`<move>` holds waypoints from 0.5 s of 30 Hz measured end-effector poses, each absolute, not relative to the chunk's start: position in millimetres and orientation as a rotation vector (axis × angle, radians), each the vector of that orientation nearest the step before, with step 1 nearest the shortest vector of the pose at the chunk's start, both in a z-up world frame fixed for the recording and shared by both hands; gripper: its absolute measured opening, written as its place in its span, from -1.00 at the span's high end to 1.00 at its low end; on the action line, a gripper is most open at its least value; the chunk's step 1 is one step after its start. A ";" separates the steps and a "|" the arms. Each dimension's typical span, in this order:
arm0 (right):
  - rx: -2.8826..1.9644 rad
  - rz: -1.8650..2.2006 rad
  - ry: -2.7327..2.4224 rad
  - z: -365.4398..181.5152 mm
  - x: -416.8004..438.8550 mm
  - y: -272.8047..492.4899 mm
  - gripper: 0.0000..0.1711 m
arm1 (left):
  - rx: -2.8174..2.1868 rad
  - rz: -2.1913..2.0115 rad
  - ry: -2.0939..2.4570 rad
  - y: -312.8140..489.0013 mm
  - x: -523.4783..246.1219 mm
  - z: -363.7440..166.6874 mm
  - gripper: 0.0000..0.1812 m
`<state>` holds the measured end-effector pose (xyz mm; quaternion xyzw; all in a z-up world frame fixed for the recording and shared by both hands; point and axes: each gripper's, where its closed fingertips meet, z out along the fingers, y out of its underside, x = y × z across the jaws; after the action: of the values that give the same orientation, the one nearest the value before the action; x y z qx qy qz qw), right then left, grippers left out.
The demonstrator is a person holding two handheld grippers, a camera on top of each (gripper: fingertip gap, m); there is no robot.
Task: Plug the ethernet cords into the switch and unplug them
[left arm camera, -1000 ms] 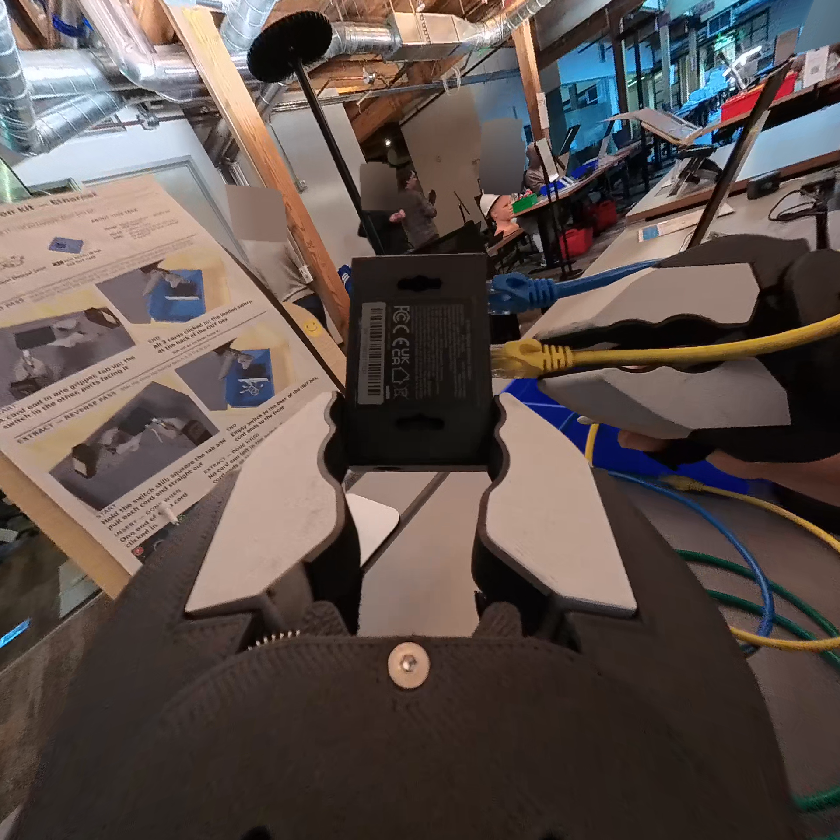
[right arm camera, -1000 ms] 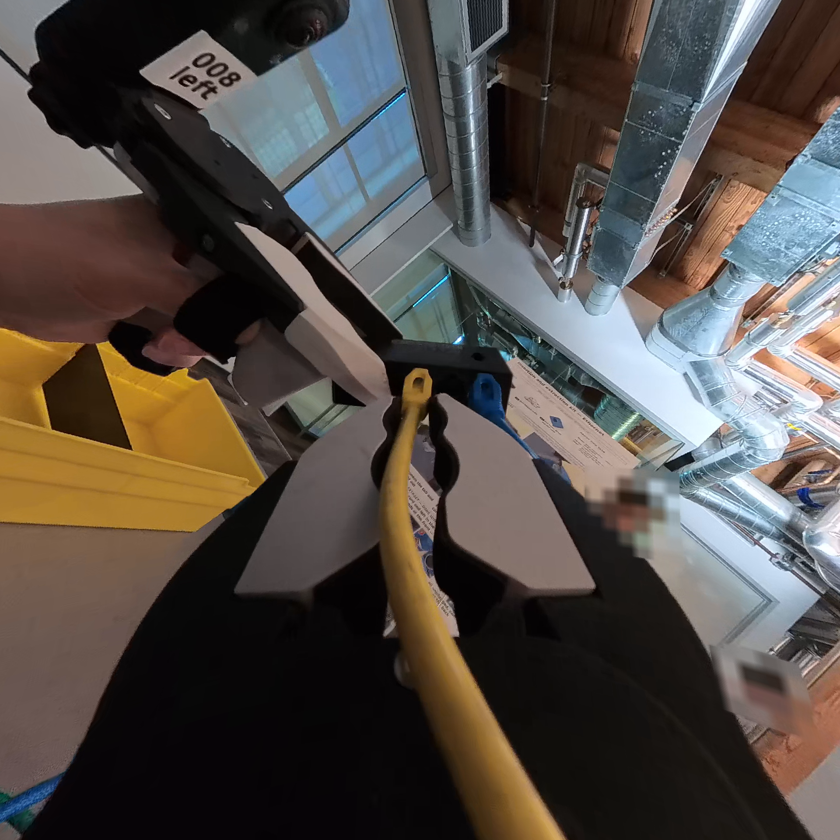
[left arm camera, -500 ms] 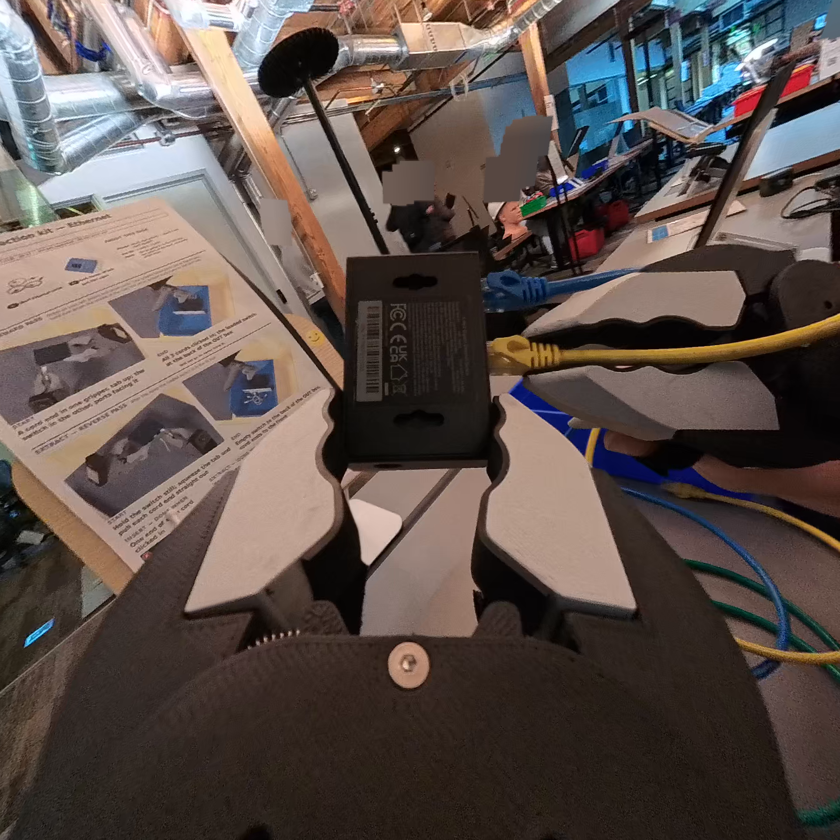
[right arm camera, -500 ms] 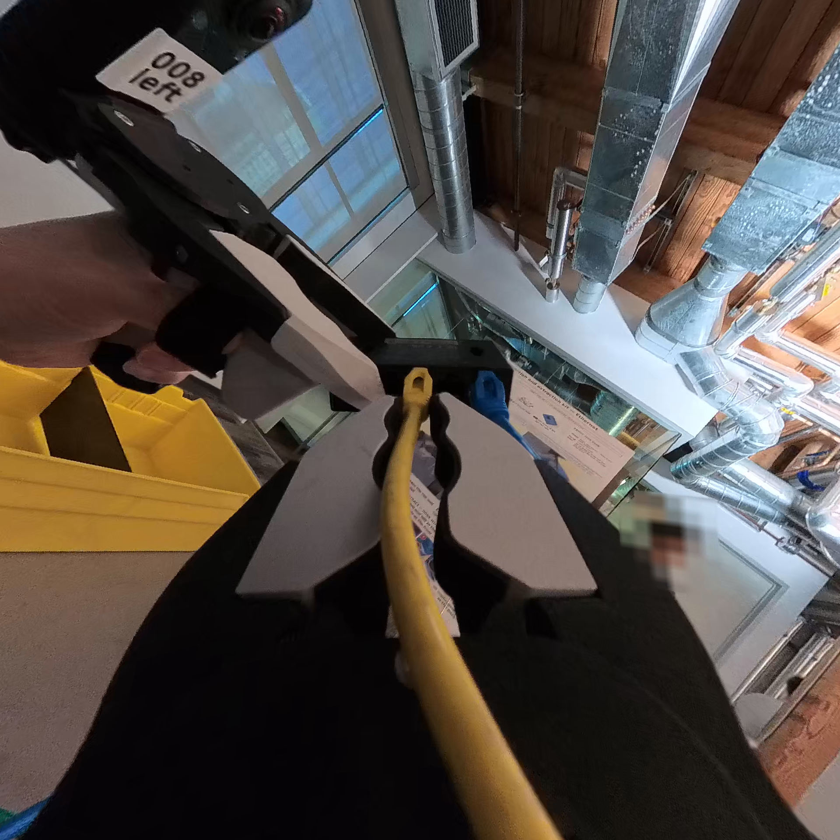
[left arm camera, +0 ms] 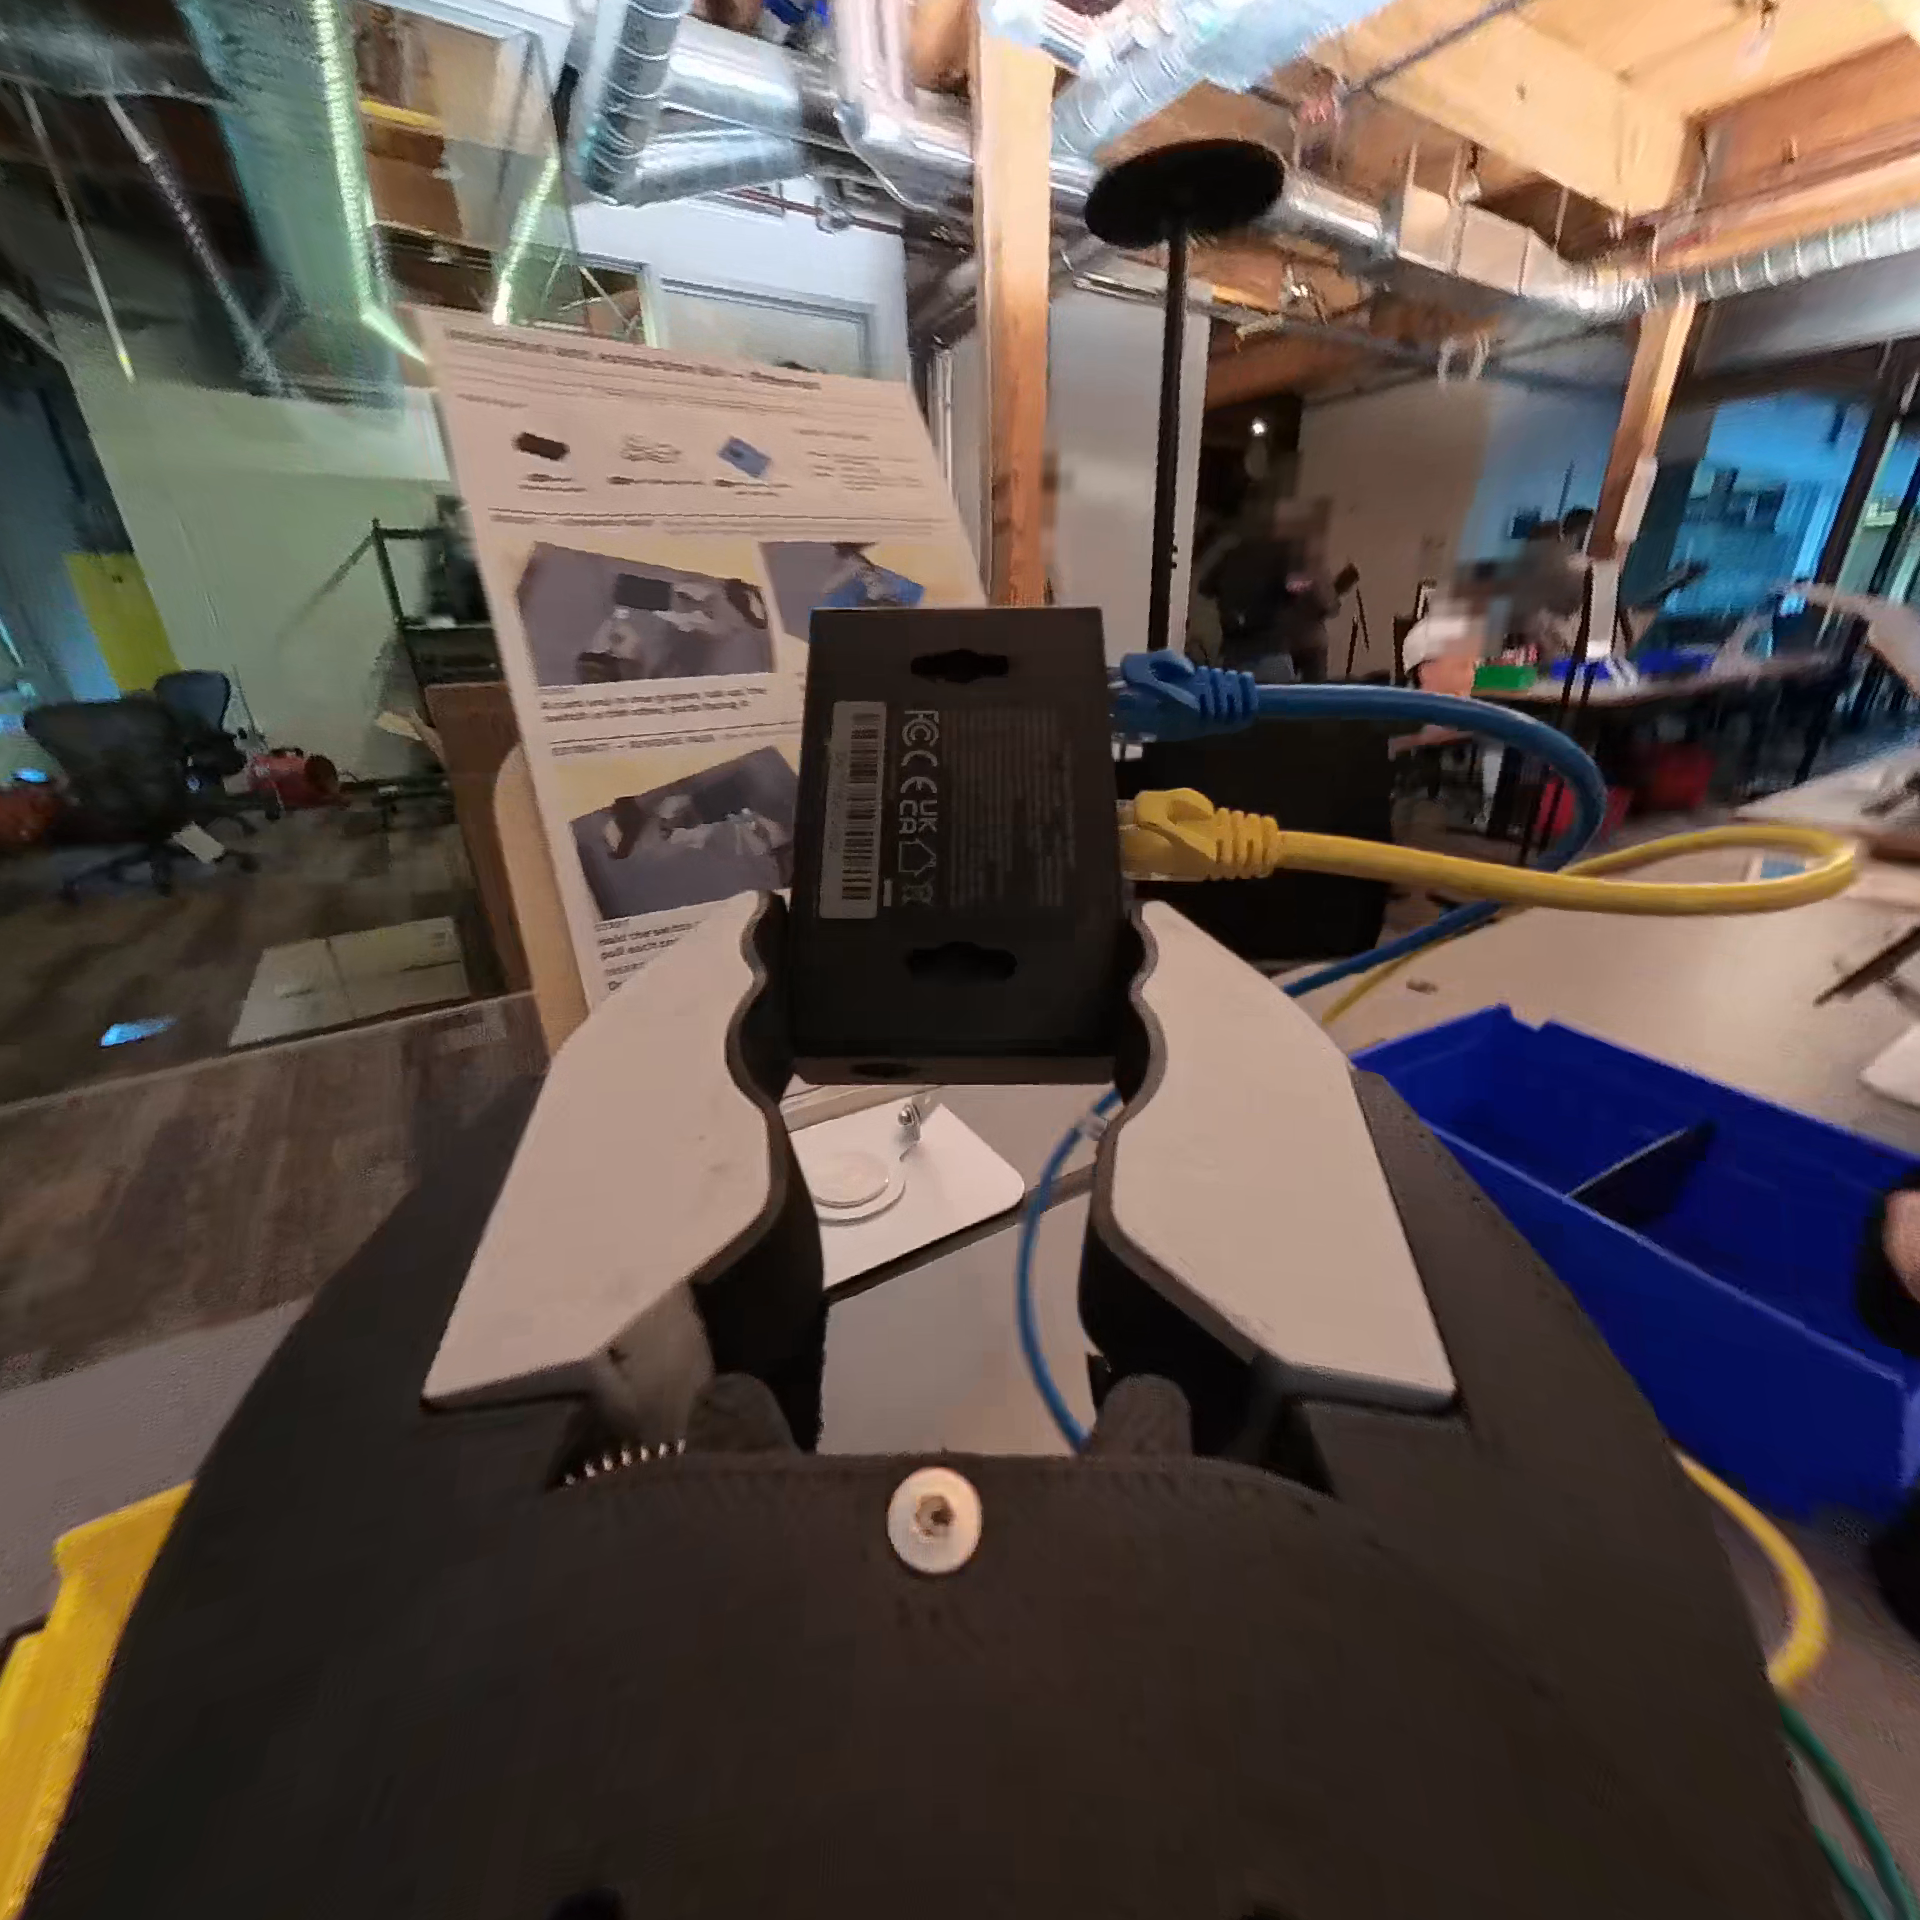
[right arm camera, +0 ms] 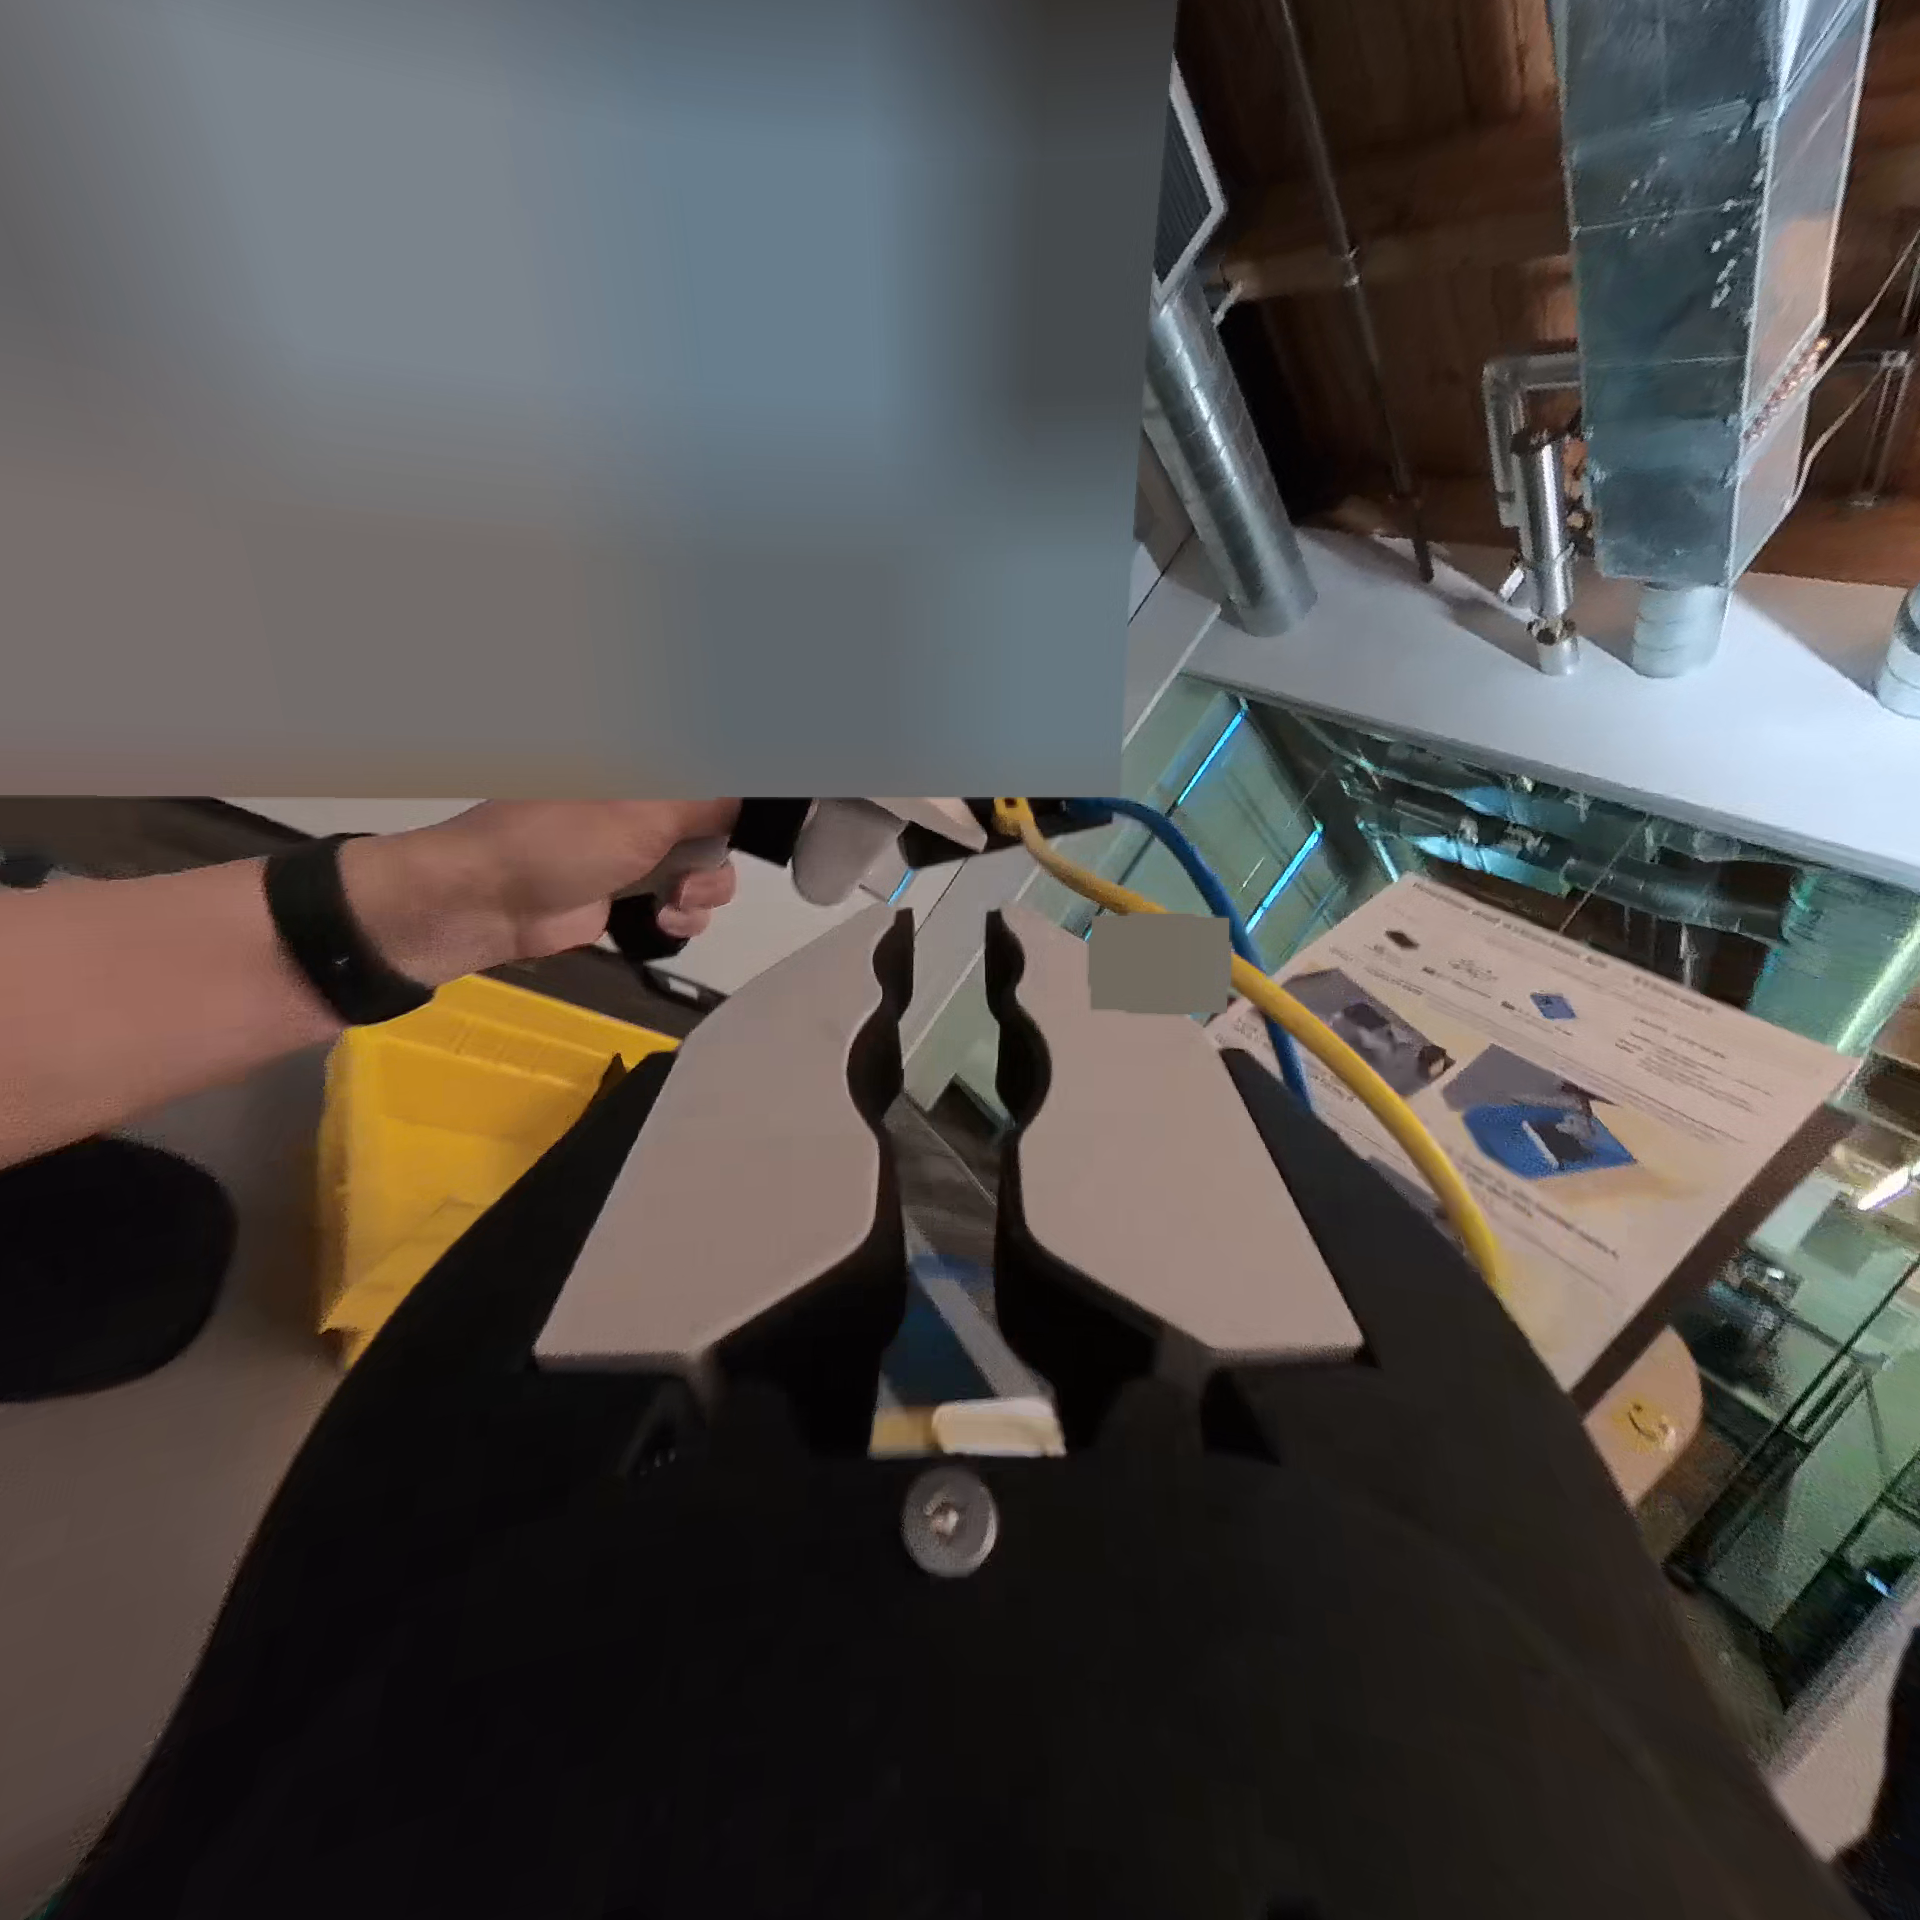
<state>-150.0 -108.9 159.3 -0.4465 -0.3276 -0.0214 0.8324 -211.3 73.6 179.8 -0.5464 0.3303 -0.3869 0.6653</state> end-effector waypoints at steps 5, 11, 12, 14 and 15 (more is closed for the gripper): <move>-1.394 0.121 -0.782 57.0 -169.9 -122.2 0.81 | -1.289 -0.870 0.771 90.2 -208.6 165.2 0.34; -1.933 0.284 -0.649 -107.9 -185.9 -113.1 0.74 | -1.386 -0.818 0.867 97.5 -181.2 133.8 0.33; -1.966 0.237 -0.628 -118.5 -180.9 -108.8 0.74 | -1.405 -0.802 0.886 98.5 -176.6 127.3 0.34; -2.049 0.207 -0.580 -132.1 -173.0 -104.4 0.71 | -1.447 -0.780 0.931 97.9 -165.7 113.1 0.34; -2.079 0.214 -0.558 -134.1 -170.2 -104.2 0.71 | -1.472 -0.769 0.959 96.7 -159.7 105.2 0.34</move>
<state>-170.2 -104.2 -134.1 -0.8483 -0.2277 0.0875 0.4699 -159.7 96.7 105.2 -0.6285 0.4092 -0.3280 0.5744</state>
